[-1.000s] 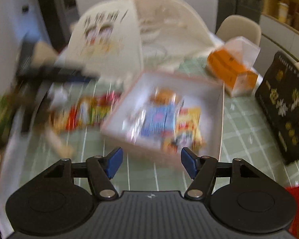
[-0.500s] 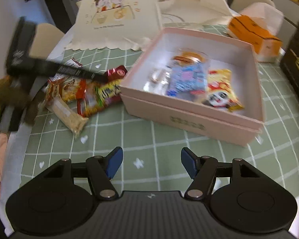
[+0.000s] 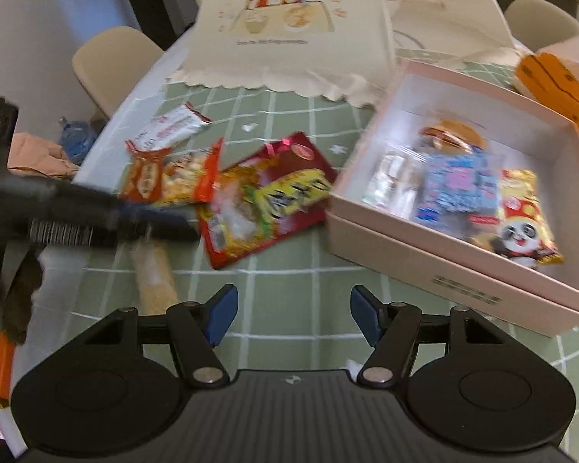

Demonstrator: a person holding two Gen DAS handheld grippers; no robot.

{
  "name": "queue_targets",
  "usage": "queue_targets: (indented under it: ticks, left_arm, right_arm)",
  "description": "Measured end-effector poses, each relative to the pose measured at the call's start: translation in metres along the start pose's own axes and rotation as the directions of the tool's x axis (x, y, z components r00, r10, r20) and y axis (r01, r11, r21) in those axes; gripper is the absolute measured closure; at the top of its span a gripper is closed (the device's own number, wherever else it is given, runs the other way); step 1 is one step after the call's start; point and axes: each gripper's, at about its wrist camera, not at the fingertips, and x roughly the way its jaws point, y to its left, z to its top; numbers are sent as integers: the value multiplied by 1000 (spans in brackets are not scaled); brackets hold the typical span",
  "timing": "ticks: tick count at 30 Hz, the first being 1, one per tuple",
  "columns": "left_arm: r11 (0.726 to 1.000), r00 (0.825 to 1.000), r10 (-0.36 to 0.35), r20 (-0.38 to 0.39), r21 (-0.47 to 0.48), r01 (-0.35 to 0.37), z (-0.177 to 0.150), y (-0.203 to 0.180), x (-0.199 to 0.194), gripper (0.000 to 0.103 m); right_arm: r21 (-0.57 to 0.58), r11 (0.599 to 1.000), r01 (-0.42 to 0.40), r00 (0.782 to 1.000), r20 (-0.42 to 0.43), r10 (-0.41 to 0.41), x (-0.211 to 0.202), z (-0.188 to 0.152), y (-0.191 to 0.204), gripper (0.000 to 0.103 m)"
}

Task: Organize snacks
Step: 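Grasp the red snack bag from the pile with the left tool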

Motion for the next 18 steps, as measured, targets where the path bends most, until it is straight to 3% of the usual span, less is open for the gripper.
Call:
queue_targets:
  ticks: [4, 8, 11, 13, 16, 18]
  left_arm:
    - [997, 995, 33, 93, -67, -27, 31, 19, 1, 78]
    - [998, 996, 38, 86, -61, -33, 66, 26, 48, 78]
    - [1000, 999, 30, 31, -8, -30, 78, 21, 86, 78]
    - [999, 998, -35, -56, 32, 36, 74, 16, 101, 78]
    - [990, 986, -113, -120, 76, 122, 57, 10, 99, 76]
    - [985, 974, -159, -161, 39, 167, 44, 11, 89, 77]
  right_arm:
    - [-1, 1000, -18, 1000, 5, 18, 8, 6, 17, 38]
    - [82, 997, 5, 1000, 22, -7, 22, 13, 24, 38]
    - [152, 987, 49, 999, 12, -52, 34, 15, 22, 38]
    - [176, 982, 76, 997, 1, -77, 37, 13, 19, 38]
    - [189, 978, 87, 996, -7, -87, 38, 12, 15, 38]
    - [199, 975, 98, 995, -2, -99, 38, 11, 13, 37]
